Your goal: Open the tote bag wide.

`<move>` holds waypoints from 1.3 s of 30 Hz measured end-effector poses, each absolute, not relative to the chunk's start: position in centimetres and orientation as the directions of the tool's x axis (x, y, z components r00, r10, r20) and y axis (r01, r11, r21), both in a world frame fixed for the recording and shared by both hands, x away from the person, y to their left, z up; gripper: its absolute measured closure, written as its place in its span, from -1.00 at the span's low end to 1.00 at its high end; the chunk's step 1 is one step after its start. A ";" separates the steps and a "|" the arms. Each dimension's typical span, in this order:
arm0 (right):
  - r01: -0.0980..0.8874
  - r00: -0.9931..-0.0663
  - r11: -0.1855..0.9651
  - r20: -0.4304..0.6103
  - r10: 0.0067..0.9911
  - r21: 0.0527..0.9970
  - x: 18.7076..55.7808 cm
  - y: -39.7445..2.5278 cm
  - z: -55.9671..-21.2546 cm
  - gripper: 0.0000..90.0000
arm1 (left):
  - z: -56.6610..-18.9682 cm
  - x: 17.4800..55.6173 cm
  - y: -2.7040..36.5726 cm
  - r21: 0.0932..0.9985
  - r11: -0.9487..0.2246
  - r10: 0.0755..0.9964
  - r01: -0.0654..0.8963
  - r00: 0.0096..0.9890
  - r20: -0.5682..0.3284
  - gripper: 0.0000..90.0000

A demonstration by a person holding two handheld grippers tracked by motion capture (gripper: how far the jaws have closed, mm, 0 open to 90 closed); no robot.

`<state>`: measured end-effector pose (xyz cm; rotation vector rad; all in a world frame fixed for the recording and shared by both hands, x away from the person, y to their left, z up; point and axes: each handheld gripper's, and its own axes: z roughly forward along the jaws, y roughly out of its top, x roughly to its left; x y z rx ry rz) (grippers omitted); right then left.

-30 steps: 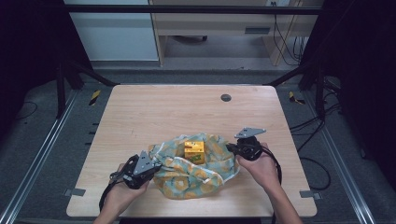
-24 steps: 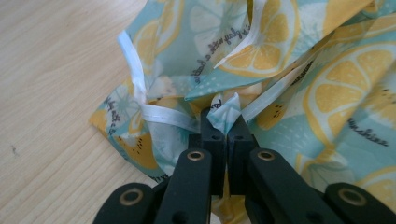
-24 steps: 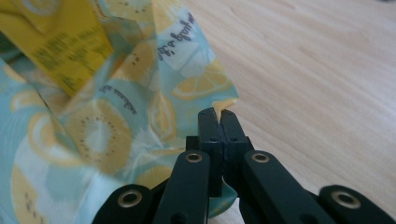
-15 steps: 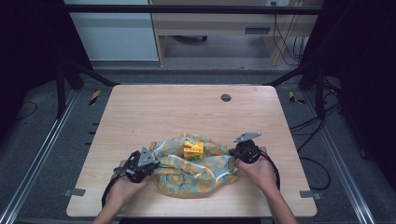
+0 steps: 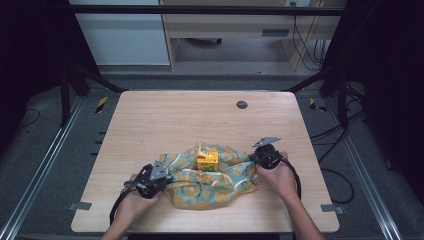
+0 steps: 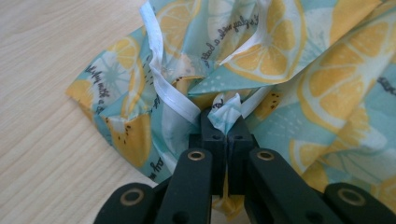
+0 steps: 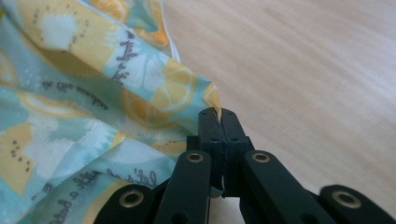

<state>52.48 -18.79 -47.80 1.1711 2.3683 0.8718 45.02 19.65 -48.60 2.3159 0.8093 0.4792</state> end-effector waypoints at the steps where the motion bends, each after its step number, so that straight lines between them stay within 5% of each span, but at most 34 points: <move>1: 0.588 -0.587 0.466 -0.049 0.808 0.661 52.9 -18.8 -47.7 1.00 | -48.6 44.9 19.6 0.664 -0.614 0.651 0.426 0.749 0.121 0.99; 39: 0.596 -0.578 0.487 -0.081 0.812 0.638 55.4 -18.3 -47.9 1.00 | -48.3 43.1 19.4 0.664 -0.623 0.630 0.413 0.769 0.113 0.99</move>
